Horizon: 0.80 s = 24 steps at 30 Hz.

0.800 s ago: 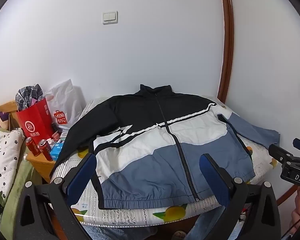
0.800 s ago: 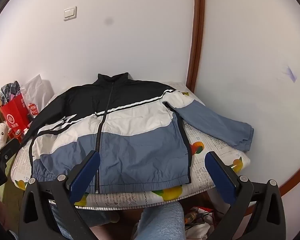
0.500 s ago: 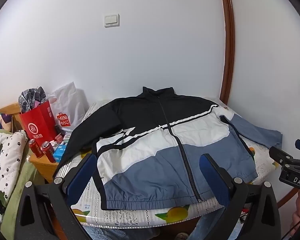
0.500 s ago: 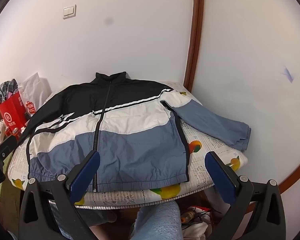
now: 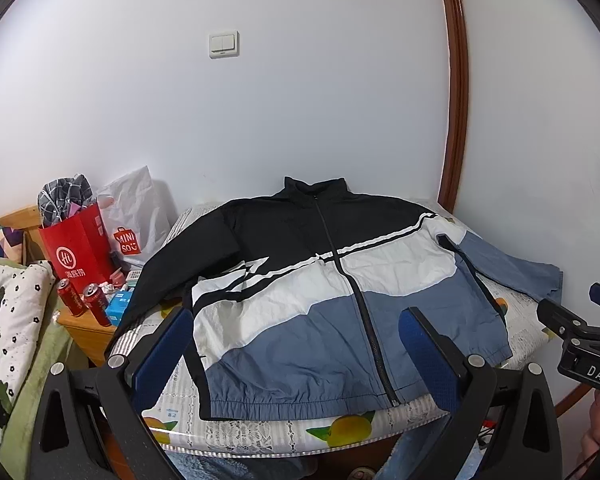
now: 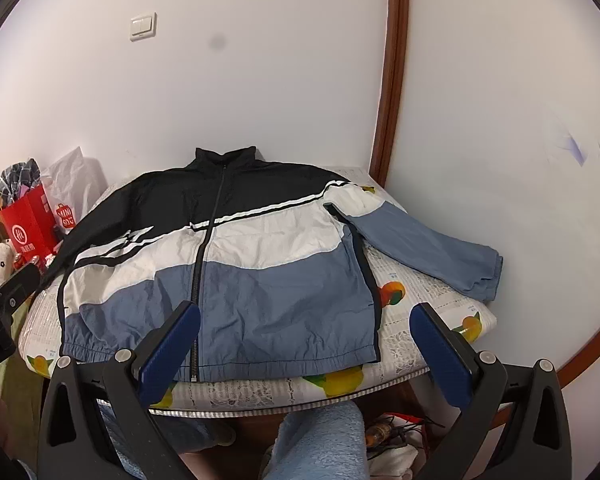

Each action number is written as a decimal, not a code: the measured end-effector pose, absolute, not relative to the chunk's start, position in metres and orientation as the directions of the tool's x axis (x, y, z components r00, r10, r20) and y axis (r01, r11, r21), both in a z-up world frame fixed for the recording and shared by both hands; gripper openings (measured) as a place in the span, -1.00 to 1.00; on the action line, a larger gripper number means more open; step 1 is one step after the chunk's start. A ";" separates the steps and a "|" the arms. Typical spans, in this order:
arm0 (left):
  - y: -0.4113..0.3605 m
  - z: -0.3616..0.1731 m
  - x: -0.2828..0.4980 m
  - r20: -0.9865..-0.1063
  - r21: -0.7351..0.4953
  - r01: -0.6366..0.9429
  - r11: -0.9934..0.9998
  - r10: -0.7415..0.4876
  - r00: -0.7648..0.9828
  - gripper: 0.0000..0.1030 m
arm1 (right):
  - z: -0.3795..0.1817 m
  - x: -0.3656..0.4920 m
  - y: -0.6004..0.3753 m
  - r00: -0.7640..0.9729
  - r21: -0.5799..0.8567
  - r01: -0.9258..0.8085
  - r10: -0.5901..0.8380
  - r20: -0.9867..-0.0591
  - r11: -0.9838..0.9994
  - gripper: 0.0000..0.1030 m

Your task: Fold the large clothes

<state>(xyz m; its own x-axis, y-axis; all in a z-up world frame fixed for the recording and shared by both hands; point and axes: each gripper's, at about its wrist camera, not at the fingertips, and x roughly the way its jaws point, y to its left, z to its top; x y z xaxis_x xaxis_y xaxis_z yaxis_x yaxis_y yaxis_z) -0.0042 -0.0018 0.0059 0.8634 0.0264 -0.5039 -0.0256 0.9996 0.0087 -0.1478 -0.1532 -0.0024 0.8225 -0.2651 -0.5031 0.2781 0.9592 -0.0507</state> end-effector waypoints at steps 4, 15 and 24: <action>-0.001 0.005 -0.005 -0.504 0.002 -0.027 1.000 0.024 0.863 1.00 | -0.001 -0.149 -0.153 0.825 -0.052 0.279 -0.267 -0.498 0.959 1.00; -0.001 0.004 -0.003 -0.512 -0.008 -0.029 1.000 0.020 0.859 1.00 | -0.001 -0.152 -0.152 0.827 -0.047 0.281 -0.266 -0.495 0.959 1.00; -0.001 0.003 -0.004 -0.511 -0.007 -0.028 1.000 0.020 0.859 1.00 | -0.001 -0.153 -0.149 0.831 -0.051 0.274 -0.263 -0.490 0.960 1.00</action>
<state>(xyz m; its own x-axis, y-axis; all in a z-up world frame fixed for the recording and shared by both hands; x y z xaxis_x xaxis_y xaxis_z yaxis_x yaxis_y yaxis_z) -0.0038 -0.0013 0.0027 0.8591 0.0202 -0.5114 -0.0278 0.9996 -0.0072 -0.1532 -0.1492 -0.0008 0.8307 -0.2634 -0.4905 0.2745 0.9603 -0.0508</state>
